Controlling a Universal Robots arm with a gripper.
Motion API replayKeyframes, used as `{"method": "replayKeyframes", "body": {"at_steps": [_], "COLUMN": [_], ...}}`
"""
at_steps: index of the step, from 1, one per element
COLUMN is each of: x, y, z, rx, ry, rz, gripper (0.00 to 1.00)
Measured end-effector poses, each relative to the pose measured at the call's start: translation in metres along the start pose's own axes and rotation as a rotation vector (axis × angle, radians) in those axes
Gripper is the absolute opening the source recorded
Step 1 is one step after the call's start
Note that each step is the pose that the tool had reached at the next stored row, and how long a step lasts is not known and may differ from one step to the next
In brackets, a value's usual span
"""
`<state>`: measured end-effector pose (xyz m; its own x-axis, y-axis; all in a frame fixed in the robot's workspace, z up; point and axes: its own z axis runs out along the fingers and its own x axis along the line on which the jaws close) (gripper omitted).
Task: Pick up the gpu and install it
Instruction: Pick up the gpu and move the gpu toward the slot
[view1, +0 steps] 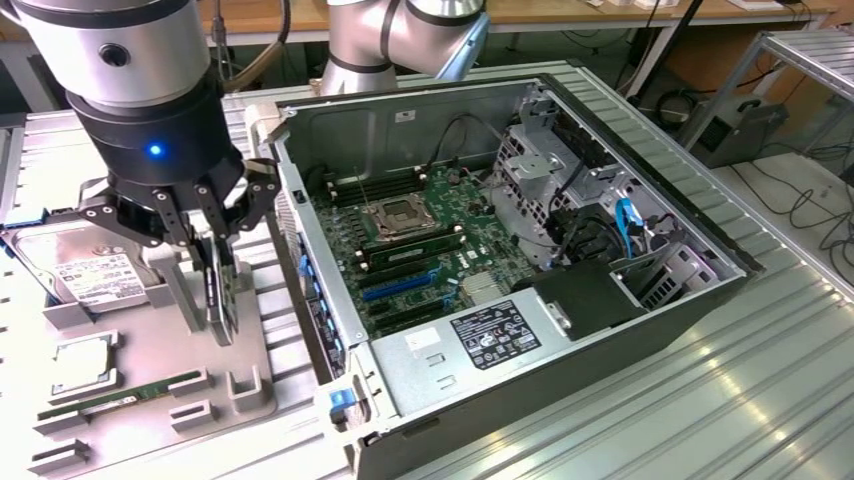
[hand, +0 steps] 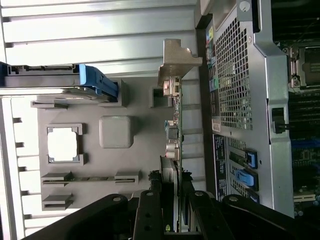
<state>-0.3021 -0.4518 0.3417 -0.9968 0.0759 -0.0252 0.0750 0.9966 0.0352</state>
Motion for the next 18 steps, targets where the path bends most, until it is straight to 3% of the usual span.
{"method": "replayKeyframes", "body": {"at_steps": [18], "x": [-0.0003], "y": [0.0004], "z": [-0.0104], "rx": [0.0], "ry": [0.0], "rz": [0.0], "gripper": [0.26]}}
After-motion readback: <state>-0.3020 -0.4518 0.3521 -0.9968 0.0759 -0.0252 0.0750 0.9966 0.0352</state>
